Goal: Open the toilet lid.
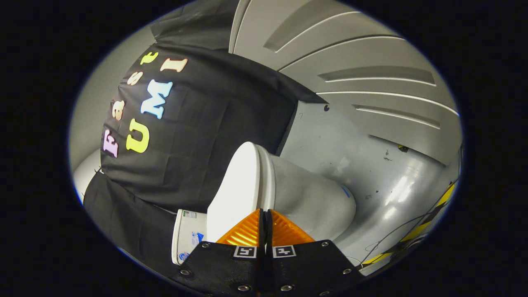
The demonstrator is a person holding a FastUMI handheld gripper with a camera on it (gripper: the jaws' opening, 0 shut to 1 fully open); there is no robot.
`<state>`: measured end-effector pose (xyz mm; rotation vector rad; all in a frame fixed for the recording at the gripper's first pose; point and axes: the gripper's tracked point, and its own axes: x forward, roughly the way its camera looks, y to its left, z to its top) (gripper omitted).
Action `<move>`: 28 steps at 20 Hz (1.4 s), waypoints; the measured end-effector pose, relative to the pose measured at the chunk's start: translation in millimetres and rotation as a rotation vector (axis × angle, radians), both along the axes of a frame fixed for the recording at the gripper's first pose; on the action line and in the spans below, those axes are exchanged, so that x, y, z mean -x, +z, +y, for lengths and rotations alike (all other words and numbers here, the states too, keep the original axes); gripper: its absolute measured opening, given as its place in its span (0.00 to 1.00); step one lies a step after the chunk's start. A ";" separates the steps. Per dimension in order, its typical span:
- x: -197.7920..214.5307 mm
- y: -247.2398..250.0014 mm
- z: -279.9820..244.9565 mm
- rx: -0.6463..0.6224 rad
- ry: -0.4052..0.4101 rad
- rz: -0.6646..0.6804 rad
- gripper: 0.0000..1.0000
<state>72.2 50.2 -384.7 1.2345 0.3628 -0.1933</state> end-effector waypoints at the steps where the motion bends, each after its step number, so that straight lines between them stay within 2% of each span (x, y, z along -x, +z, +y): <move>1: 0.5 0.8 -0.1 0.005 -0.001 0.019 0.00; 7: 1.8 33.2 0.2 0.122 -0.011 0.068 0.00; 13: 1.4 56.5 2.3 0.317 0.052 0.127 0.00; 18: 0.2 88.5 2.1 0.387 0.043 0.127 0.00; 28: -3.6 136.9 6.0 0.644 0.046 0.169 0.00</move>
